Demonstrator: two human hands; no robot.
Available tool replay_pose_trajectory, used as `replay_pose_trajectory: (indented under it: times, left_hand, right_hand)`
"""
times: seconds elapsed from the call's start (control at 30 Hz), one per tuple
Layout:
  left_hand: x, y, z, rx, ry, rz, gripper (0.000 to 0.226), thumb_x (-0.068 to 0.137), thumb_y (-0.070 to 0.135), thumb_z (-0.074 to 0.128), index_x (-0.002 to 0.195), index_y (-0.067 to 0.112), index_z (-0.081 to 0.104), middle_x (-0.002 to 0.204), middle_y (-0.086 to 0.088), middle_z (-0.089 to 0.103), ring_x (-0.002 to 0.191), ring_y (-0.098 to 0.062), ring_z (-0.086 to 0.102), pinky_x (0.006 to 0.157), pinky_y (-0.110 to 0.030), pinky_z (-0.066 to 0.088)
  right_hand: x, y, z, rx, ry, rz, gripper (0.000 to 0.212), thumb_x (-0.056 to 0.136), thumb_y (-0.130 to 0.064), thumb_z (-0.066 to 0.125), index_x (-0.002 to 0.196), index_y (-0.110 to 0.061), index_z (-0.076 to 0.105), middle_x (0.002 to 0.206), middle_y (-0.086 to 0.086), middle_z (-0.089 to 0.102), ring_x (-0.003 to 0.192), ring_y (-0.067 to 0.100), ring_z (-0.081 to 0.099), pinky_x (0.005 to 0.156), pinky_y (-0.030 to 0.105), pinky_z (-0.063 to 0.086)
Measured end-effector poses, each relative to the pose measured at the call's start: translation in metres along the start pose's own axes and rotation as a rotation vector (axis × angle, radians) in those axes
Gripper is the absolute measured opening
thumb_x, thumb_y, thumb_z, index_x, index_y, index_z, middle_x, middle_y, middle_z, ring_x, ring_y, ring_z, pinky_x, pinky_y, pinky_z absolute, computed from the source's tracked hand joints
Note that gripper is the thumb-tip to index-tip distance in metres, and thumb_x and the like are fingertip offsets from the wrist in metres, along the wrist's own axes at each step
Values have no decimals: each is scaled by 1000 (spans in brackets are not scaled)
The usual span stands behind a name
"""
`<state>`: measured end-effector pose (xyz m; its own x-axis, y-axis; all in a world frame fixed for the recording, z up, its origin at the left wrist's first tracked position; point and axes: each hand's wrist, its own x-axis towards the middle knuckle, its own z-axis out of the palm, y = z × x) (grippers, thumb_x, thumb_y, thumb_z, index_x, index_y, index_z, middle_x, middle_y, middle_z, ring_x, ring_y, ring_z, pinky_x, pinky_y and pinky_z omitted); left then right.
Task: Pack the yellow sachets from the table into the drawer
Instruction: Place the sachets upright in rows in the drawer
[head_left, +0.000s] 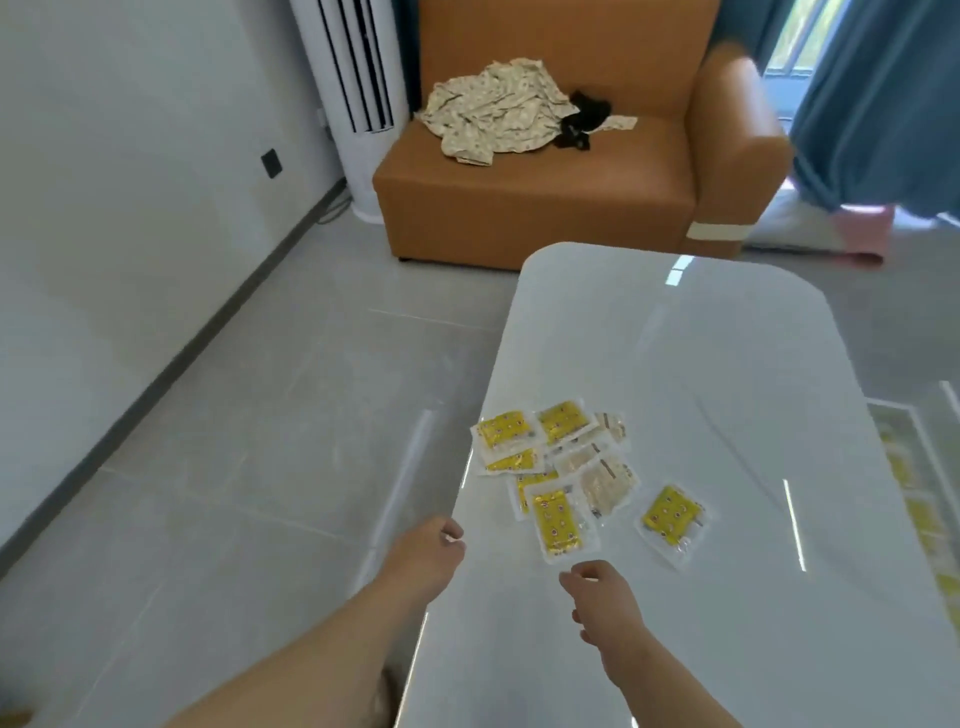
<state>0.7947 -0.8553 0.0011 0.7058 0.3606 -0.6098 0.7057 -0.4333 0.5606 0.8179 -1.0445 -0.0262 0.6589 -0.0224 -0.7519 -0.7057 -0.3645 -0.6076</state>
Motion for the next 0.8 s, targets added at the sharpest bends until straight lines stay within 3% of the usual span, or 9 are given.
replay_pose_trajectory:
  times: [0.17, 0.23, 0.3, 0.37, 0.43, 0.5, 0.6, 0.67, 0.8]
  left_hand:
    - [98, 16, -10, 185, -208, 162, 19, 94, 19, 41, 104, 26, 55, 88, 10, 55, 69, -7, 51, 58, -18, 40]
    - [137, 22, -9, 298, -229, 234, 28, 94, 14, 35, 109, 26, 57, 106, 5, 57, 77, -11, 53, 63, -23, 40]
    - [175, 27, -1, 466, -206, 325, 38, 91, 7, 35, 113, 28, 58, 129, 5, 49, 103, -15, 52, 79, -24, 40]
    - [209, 34, 13, 709, -141, 472, 48, 90, 6, 38, 130, 32, 49, 154, 2, 22, 140, -19, 22, 108, -29, 27]
    - [236, 41, 25, 776, -132, 558, 57, 94, 15, 39, 145, 34, 24, 159, 1, -6, 146, -22, -10, 118, -38, 5]
    - [261, 44, 43, 754, -238, 509, 61, 96, 35, 39, 149, 35, 7, 157, -1, -17, 144, -23, -17, 118, -42, 1]
    - [279, 32, 67, 841, -376, 460, 70, 91, 50, 46, 148, 35, 8, 156, -5, -22, 143, -26, -21, 116, -45, 2]
    - [284, 25, 73, 973, -310, 539, 72, 91, 44, 51, 148, 36, 9, 156, -6, -20, 143, -28, -19, 117, -44, 6]
    - [288, 29, 74, 1019, -154, 628, 63, 89, 45, 55, 143, 38, 23, 155, -8, 4, 142, -32, 6, 113, -42, 19]
  right_hand:
    - [41, -13, 39, 76, 168, 157, 31, 88, -17, 56, 117, -9, 53, 77, 0, 49, 66, 15, 45, 55, 23, 33]
    - [59, -19, 49, -10, 209, 155, 34, 88, -18, 56, 121, -12, 51, 91, 2, 56, 73, 16, 51, 60, 24, 37]
    - [81, -24, 55, -144, 250, 121, 38, 88, -19, 56, 126, -15, 51, 113, 5, 58, 85, 19, 55, 69, 24, 38]
    - [106, -25, 60, -169, 277, 112, 43, 89, -21, 56, 131, -16, 49, 125, 7, 54, 94, 21, 54, 76, 25, 40]
    - [136, -24, 66, -261, 330, 104, 56, 89, -31, 58, 140, -22, 38, 141, 7, 42, 117, 27, 48, 94, 33, 41]
    - [162, -22, 64, -352, 393, 105, 80, 84, -45, 62, 148, -31, 17, 157, 5, 12, 140, 31, 22, 109, 44, 28]
    - [199, -28, 54, -511, 383, 100, 107, 75, -49, 70, 146, -42, -9, 155, -4, -22, 145, 33, -7, 109, 54, 25]
    - [222, -32, 46, -668, 332, 50, 116, 68, -54, 75, 143, -46, -14, 153, -3, -29, 143, 36, -16, 107, 60, 27]
    - [244, -36, 36, -785, 311, -40, 102, 63, -61, 74, 141, -47, 11, 155, 2, -23, 140, 45, -13, 107, 61, 25]
